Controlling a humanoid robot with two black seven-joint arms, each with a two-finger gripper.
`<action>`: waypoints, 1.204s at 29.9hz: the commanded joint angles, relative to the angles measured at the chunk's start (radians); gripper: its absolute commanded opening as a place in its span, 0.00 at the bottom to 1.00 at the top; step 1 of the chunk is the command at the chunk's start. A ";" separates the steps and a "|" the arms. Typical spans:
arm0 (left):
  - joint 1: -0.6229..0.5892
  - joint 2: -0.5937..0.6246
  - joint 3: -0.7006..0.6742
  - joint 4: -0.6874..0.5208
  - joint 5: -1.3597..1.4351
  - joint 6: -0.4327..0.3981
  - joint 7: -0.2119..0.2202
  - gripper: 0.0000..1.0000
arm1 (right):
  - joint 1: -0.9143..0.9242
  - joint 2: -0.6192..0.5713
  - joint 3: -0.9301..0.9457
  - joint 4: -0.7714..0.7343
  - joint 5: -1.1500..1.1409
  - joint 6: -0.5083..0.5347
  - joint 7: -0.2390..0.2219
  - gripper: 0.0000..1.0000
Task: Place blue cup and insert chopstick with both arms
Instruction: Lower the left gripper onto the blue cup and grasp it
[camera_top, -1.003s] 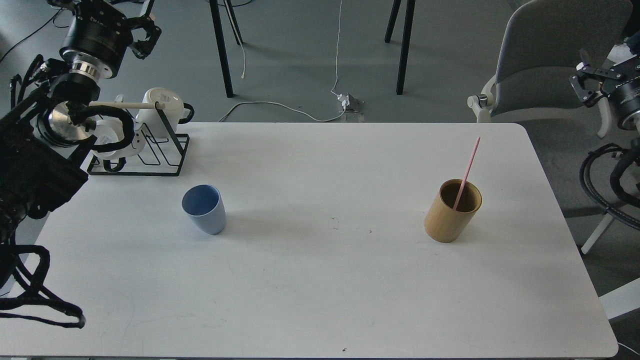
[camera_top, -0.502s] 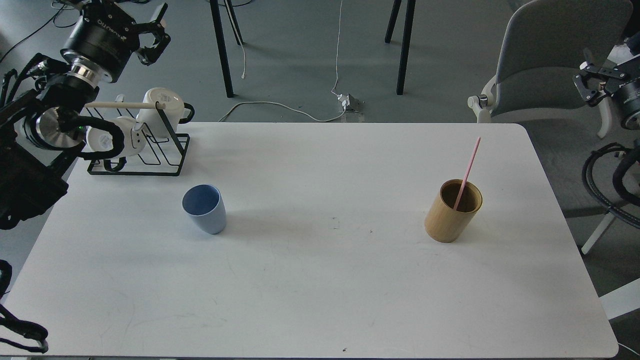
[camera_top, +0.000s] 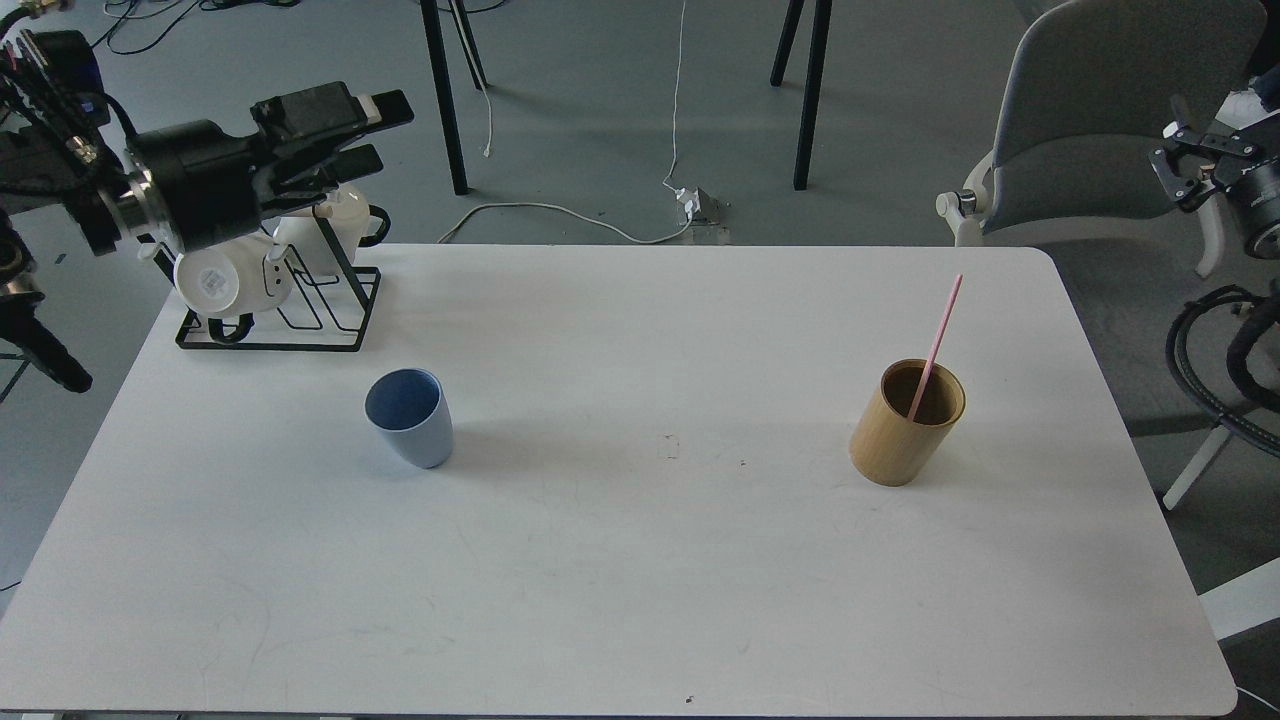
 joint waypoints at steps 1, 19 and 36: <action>0.004 -0.006 0.005 -0.004 0.311 0.002 -0.035 0.93 | 0.001 -0.001 0.000 0.001 -0.001 0.000 0.000 0.99; 0.100 -0.126 0.107 0.061 0.826 0.100 -0.030 0.71 | 0.000 -0.032 -0.002 0.006 0.000 0.000 -0.003 0.99; 0.105 -0.204 0.211 0.252 0.910 0.201 -0.036 0.66 | -0.011 -0.034 -0.005 0.001 -0.001 0.000 -0.003 1.00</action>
